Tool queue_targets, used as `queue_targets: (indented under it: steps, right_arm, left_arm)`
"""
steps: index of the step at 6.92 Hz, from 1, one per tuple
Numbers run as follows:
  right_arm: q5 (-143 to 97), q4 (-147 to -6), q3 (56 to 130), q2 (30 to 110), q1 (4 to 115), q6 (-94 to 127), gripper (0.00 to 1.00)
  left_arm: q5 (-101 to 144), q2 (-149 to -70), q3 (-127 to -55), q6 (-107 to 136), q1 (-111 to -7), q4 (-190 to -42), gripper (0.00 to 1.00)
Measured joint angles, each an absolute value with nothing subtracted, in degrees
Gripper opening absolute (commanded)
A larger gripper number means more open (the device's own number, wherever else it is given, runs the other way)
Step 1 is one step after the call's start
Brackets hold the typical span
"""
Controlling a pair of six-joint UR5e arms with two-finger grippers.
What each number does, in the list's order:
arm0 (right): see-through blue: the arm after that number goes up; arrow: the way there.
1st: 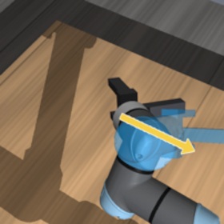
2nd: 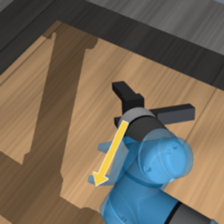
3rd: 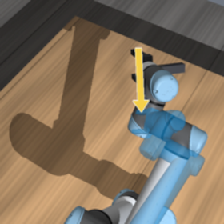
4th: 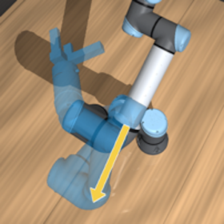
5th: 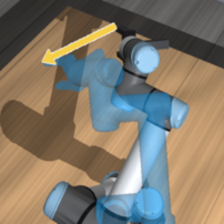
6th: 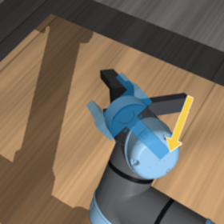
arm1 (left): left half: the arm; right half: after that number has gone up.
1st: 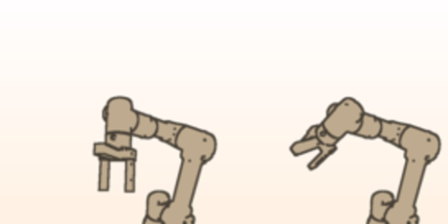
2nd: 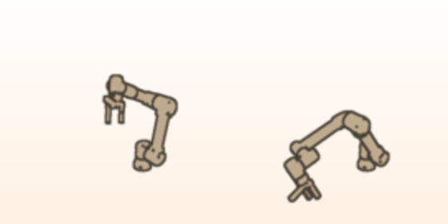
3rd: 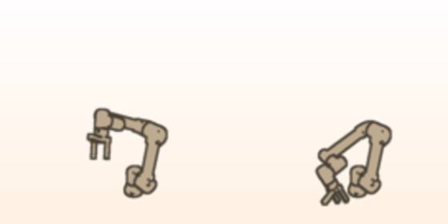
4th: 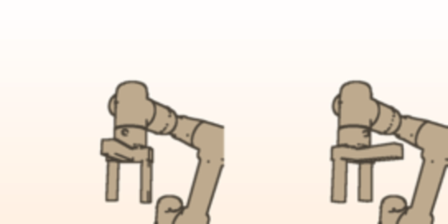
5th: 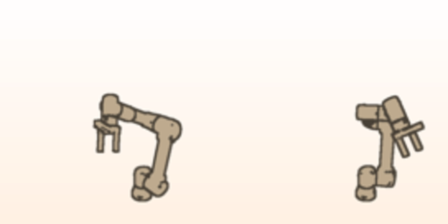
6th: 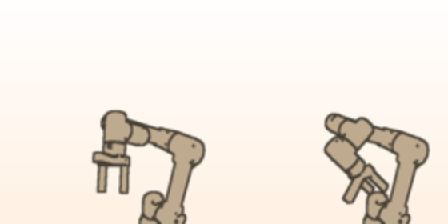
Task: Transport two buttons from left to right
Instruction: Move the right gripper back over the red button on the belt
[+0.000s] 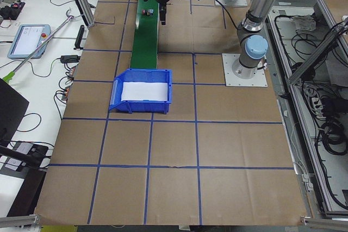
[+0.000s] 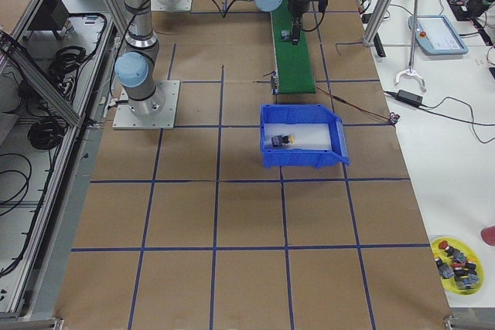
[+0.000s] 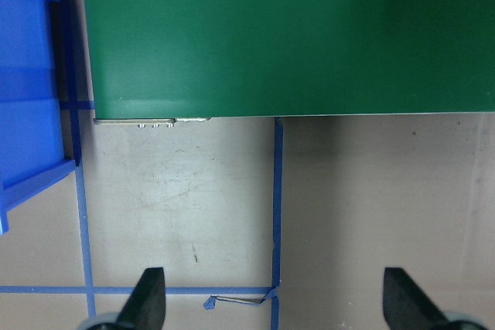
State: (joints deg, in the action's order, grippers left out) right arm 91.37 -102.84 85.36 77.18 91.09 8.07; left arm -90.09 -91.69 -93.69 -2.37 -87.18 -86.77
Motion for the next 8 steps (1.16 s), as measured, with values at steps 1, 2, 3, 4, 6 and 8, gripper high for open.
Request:
queue_targets:
  steps: [1, 2, 3, 4, 6, 8]
  right_arm:
    - [91.1, -103.1, 85.4, 77.0, 92.7, 8.7, 1.00]
    - [90.9, -103.1, 85.5, 76.8, 93.3, 8.9, 1.00]
    - [90.8, -103.2, 85.6, 76.2, 93.5, 8.8, 1.00]
    - [90.8, -103.4, 85.6, 75.2, 93.6, 8.8, 1.00]
    - [90.5, -106.4, 85.5, 72.0, 93.6, 8.9, 1.00]
    - [90.3, -108.1, 85.6, 69.7, 93.7, 9.0, 1.00]
  left_arm:
    - [-90.1, -91.7, -93.7, -1.9, -87.2, -86.8, 1.00]
    - [-90.1, -91.7, -93.7, -1.4, -87.2, -86.8, 1.00]
    - [-90.1, -91.8, -93.7, -1.2, -87.2, -86.8, 1.00]
    - [-90.1, -91.8, -93.7, -1.1, -87.2, -86.8, 1.00]
    - [-90.0, -91.8, -93.7, -1.1, -87.2, -86.8, 1.00]
    - [-90.0, -91.8, -93.7, -1.1, -87.2, -86.8, 1.00]
